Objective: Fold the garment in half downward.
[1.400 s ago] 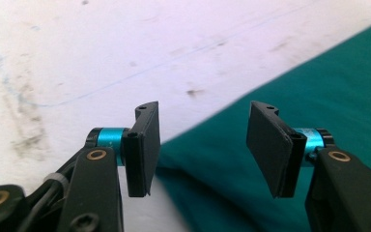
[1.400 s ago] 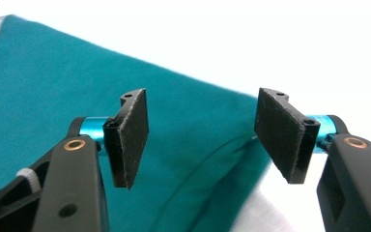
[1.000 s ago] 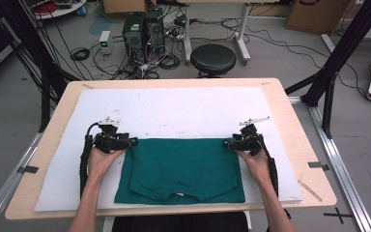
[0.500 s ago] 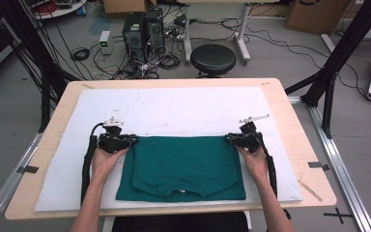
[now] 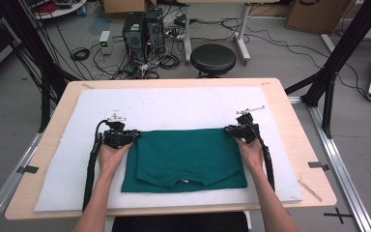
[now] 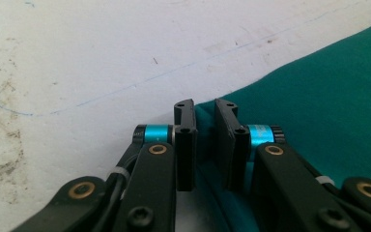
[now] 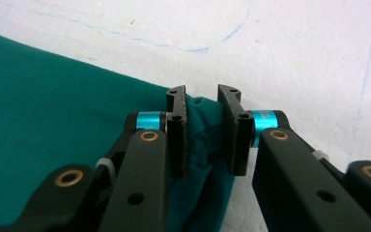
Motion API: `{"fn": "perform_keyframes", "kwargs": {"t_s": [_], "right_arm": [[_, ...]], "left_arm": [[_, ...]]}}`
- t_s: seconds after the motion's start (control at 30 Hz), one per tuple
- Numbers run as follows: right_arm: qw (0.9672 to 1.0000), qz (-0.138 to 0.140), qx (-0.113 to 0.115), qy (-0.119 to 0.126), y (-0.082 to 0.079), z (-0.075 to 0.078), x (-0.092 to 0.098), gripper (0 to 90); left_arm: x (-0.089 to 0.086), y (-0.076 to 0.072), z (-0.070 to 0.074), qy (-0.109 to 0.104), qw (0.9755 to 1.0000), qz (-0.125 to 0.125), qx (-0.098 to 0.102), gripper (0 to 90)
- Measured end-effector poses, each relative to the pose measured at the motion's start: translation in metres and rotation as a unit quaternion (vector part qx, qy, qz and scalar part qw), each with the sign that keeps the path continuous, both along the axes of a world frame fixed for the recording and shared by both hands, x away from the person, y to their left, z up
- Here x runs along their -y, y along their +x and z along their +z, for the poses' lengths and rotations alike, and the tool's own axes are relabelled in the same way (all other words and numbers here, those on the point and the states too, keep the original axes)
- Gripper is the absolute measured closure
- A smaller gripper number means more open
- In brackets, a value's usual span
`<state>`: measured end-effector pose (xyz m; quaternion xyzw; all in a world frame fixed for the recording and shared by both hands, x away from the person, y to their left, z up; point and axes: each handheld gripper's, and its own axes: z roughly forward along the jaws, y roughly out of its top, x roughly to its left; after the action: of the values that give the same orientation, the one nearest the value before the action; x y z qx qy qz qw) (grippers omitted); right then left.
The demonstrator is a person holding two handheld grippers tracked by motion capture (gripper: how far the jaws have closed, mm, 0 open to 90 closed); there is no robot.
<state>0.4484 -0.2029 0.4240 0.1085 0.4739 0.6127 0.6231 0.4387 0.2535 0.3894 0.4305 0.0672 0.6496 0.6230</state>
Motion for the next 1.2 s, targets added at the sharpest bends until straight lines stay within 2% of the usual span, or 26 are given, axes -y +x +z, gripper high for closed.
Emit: {"fn": "perform_keyframes", "kwargs": {"t_s": [0.07, 0.17, 0.23, 0.27, 0.5, 0.57, 0.67, 0.93, 1.2], "right_arm": [[1.0, -0.002, 0.001, 0.005, -0.001, -0.001, -0.001, 68.3], [0.9999, -0.011, 0.006, 0.008, -0.004, -0.004, 0.0, 51.8], [1.0, 0.0, 0.004, 0.004, -0.007, -0.008, 0.003, 43.8], [0.9999, 0.003, 0.01, 0.002, -0.009, -0.011, 0.004, 39.7], [0.9983, 0.018, 0.055, 0.005, -0.019, -0.041, 0.011, 24.9], [0.9975, 0.019, 0.068, 0.002, -0.023, -0.051, 0.012, 24.0], [0.9965, 0.023, 0.08, -0.003, -0.026, -0.063, 0.012, 23.0], [0.9925, 0.065, 0.103, -0.007, -0.025, -0.096, 0.022, 22.9], [0.9908, 0.067, 0.118, -0.01, -0.029, -0.117, 0.028, 22.9]], "left_arm": [[-0.001, -0.001, -0.001, -0.005, 1.0, 0.003, -0.002, 71.0], [-0.005, -0.005, -0.003, -0.005, 1.0, -0.006, -0.006, 61.7], [-0.007, -0.008, -0.006, -0.005, 0.9999, -0.015, -0.005, 55.2], [-0.007, -0.011, -0.008, -0.004, 0.9999, -0.014, -0.004, 52.9], [-0.005, -0.03, -0.033, 0.011, 0.999, -0.022, 0.039, 43.8], [-0.004, -0.034, -0.04, 0.017, 0.9987, -0.021, 0.042, 39.1], [-0.001, -0.039, -0.052, 0.026, 0.9981, -0.019, 0.053, 37.2], [-0.004, -0.043, -0.081, 0.037, 0.9961, -0.034, 0.073, 35.9], [-0.007, -0.044, -0.1, 0.045, 0.9946, -0.039, 0.085, 35.5]]}}
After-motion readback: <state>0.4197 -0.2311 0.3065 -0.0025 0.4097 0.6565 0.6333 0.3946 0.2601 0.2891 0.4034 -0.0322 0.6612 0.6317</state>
